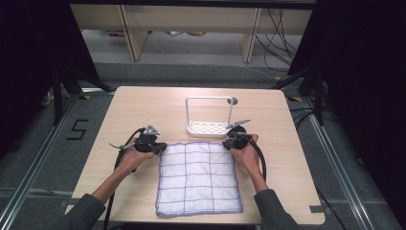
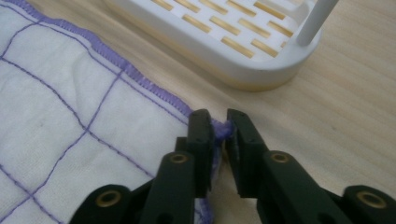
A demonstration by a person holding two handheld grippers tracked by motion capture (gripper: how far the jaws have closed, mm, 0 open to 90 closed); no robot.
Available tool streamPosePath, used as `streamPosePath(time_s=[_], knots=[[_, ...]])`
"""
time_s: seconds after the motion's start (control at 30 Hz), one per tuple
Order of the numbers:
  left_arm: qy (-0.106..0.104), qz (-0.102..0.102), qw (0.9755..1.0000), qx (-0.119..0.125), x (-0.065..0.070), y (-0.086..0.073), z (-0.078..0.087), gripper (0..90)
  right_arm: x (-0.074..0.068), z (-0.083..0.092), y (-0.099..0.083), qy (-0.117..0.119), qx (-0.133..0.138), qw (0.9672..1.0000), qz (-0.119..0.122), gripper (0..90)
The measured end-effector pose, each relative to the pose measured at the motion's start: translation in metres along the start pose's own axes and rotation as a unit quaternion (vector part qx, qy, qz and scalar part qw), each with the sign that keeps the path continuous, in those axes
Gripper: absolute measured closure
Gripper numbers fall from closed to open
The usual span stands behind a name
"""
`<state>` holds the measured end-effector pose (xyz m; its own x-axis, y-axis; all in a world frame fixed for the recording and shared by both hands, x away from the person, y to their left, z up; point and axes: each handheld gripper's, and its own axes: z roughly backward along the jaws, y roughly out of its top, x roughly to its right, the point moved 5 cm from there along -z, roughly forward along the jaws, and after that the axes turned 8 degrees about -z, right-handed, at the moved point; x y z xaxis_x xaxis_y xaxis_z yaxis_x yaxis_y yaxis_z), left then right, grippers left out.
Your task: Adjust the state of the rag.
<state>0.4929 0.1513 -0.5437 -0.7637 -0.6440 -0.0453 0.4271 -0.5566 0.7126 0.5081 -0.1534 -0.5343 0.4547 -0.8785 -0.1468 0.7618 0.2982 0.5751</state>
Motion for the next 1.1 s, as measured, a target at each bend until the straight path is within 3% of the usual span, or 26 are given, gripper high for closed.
streamPosePath(time_s=[0.13, 0.17, 0.4, 0.63, 0.7, 0.73, 0.8, 0.93, 1.0, 1.1], knots=[[0.016, -0.005, 0.9998, 0.01, -0.003, 0.003, 0.006, 87.9, 0.001, 0.004, 0.002, -0.001, 0.012, 0.9996, 0.027, 87.9], [0.013, -0.007, 0.9998, 0.014, -0.003, 0.004, 0.008, 88.0, -0.001, 0.006, 0.002, 0.005, 0.013, 0.9998, 0.016, 88.1], [0.014, -0.006, 0.9992, 0.037, -0.004, 0.011, 0.017, 88.2, 0.001, 0.024, 0.008, 0.013, 0.037, 0.9991, 0.014, 88.4], [0.02, -0.016, 0.998, 0.058, -0.001, 0.022, 0.028, 88.4, 0.001, 0.043, 0.014, 0.028, 0.066, 0.9971, 0.024, 88.6], [0.018, -0.018, 0.9974, 0.068, 0.0, 0.027, 0.033, 88.4, -0.001, 0.051, 0.014, 0.027, 0.068, 0.9971, 0.022, 88.6], [0.02, -0.015, 0.997, 0.073, 0.0, 0.029, 0.035, 88.4, -0.001, 0.052, 0.015, 0.024, 0.084, 0.9959, 0.024, 88.6], [0.02, -0.017, 0.9963, 0.082, 0.0, 0.033, 0.038, 88.4, -0.001, 0.059, 0.017, 0.032, 0.088, 0.9946, 0.046, 88.6], [0.022, -0.004, 0.9939, 0.108, -0.002, 0.042, 0.043, 88.4, -0.002, 0.071, 0.018, 0.029, 0.093, 0.9948, 0.03, 88.5], [0.02, -0.009, 0.9937, 0.11, -0.003, 0.043, 0.047, 88.4, -0.001, 0.075, 0.02, 0.03, 0.103, 0.9935, 0.038, 88.6], [0.005, 0.002, 0.9921, 0.126, 0.004, 0.041, 0.054, 88.4, -0.002, 0.083, 0.017, 0.036, 0.108, 0.9928, 0.036, 88.6]])
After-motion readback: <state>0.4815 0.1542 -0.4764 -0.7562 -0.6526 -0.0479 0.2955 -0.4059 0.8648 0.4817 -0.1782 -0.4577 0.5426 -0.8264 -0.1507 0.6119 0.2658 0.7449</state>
